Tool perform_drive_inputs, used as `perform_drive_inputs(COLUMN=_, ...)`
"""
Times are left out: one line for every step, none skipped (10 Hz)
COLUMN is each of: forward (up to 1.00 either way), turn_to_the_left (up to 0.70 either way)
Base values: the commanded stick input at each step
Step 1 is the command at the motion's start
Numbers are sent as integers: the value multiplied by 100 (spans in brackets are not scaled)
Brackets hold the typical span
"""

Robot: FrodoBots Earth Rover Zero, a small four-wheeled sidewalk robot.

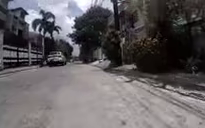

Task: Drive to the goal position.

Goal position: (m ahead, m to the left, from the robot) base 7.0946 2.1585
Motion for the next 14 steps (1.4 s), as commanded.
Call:
perform_drive_inputs(forward=90, turn_to_the_left=0)
perform_drive_inputs(forward=41, turn_to_the_left=0)
perform_drive_inputs(forward=0, turn_to_the_left=0)
perform_drive_inputs(forward=0, turn_to_the_left=0)
perform_drive_inputs(forward=0, turn_to_the_left=0)
perform_drive_inputs(forward=0, turn_to_the_left=0)
perform_drive_inputs(forward=0, turn_to_the_left=0)
perform_drive_inputs(forward=0, turn_to_the_left=0)
perform_drive_inputs(forward=0, turn_to_the_left=0)
perform_drive_inputs(forward=0, turn_to_the_left=0)
perform_drive_inputs(forward=0, turn_to_the_left=0)
perform_drive_inputs(forward=4, turn_to_the_left=0)
perform_drive_inputs(forward=0, turn_to_the_left=0)
perform_drive_inputs(forward=0, turn_to_the_left=0)
